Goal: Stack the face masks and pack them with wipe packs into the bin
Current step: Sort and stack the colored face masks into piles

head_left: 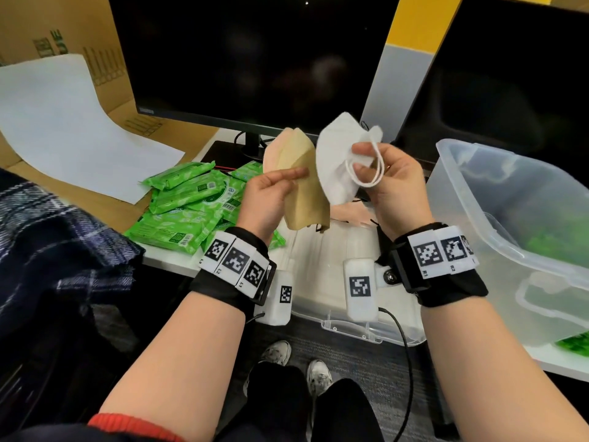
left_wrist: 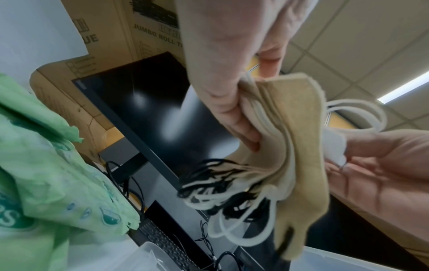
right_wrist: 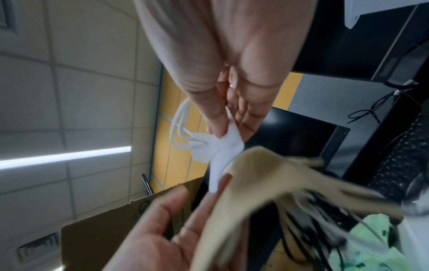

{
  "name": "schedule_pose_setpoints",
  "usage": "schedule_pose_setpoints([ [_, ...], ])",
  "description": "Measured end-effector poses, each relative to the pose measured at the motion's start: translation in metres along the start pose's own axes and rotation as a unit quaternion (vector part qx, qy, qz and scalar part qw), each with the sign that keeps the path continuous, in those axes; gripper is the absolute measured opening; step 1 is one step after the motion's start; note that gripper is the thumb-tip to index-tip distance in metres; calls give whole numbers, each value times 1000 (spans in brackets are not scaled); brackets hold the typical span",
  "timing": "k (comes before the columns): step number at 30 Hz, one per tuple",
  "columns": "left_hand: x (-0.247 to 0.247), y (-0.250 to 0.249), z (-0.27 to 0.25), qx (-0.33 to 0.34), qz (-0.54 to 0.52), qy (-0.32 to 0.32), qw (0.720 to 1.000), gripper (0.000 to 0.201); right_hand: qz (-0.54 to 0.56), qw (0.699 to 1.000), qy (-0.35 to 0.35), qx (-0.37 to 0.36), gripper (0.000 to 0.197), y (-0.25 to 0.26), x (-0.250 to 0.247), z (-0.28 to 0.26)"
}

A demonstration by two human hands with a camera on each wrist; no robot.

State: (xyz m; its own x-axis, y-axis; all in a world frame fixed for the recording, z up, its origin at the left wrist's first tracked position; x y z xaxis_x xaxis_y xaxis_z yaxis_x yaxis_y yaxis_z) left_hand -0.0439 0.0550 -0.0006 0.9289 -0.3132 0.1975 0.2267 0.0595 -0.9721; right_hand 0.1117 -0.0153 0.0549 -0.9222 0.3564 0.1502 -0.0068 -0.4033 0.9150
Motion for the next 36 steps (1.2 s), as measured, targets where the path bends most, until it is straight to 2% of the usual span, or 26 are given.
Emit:
schedule_pose_setpoints([
  [3, 7, -1, -2, -10, -70, 26, 997, 15, -6, 999, 35, 23, 27, -12, 12, -8],
  [5, 8, 0, -2, -5, -43, 23, 999, 12, -25, 998, 44, 44, 30, -17, 15, -12],
  [6, 6, 0, -1, 0, -14, 12, 1000, 21, -36, 997, 37, 55, 31, -19, 14, -13],
  [8, 2, 2, 0, 2, 24, -3, 1000, 33, -34, 996, -10, 76, 30, -19, 4, -11],
  [10, -1, -1, 0, 11, 49, -4, 999, 34, -2, 993, -70, 92, 23, -15, -9, -9],
  [12, 0, -4, -1, 21, 74, 7, 997, 34, 0, 991, -90, 95, 19, -9, -15, -7],
  [14, 3, -7, -2, 28, 95, 19, 995, 34, -56, 993, -70, 78, 19, -4, -12, -3],
  [16, 7, -10, -4, 31, 97, 31, 994, 35, -139, 988, -20, 68, 19, -5, -2, 0],
  [18, 8, -11, -4, 34, 96, 34, 994, 35, -193, 977, 31, 84, 21, -13, 5, -2],
  [20, 5, -9, -2, 30, 104, 30, 994, 32, -221, 969, 35, 100, 18, -19, -1, -2],
  [22, 0, -5, -1, 20, 102, 20, 994, 25, -236, 968, -20, 88, 15, -17, -17, 1],
  [23, -2, -3, 0, 10, 92, 11, 996, 19, -234, 968, -71, 63, 12, -10, -28, 3],
  [25, -6, 0, 0, -15, 59, -3, 998, 11, -214, 963, -164, -14, 11, 10, -43, 3],
  [26, -8, 2, 0, -25, 52, -8, 998, 19, -208, 959, -182, -57, 16, 20, -44, 2],
  [28, -7, 4, 2, -37, 47, -1, 998, 38, -230, 955, -143, -120, 21, 33, -27, -1],
  [30, -4, 3, 1, -39, 16, 10, 999, 44, -280, 951, -42, -124, 20, 27, 2, -4],
  [31, -2, 2, 0, -41, 5, 10, 999, 43, -305, 947, 19, -104, 20, 17, 15, -5],
  [33, 1, 2, -2, -45, -1, 14, 999, 25, -334, 934, 125, -34, 24, -7, 33, -11],
  [34, 2, 1, -2, -44, 8, 22, 999, 16, -325, 933, 154, -1, 25, -15, 36, -14],
  [36, 2, 2, -2, -43, 38, 30, 998, 29, -268, 950, 158, 35, 32, -17, 35, -15],
])
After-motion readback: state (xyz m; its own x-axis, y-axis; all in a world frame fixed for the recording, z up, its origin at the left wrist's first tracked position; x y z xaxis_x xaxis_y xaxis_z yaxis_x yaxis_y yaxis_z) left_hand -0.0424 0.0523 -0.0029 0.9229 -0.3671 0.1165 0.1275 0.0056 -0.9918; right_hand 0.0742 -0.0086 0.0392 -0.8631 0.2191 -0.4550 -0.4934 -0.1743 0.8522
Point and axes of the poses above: each hand's wrist, its own z-axis towards the middle knuckle, its own x-axis out of the palm, y = z × x, the point moved 9 cm from there along z, towards the middle knuckle, and after that the axes turned 5 degrees about z, right-handed, at the moved point
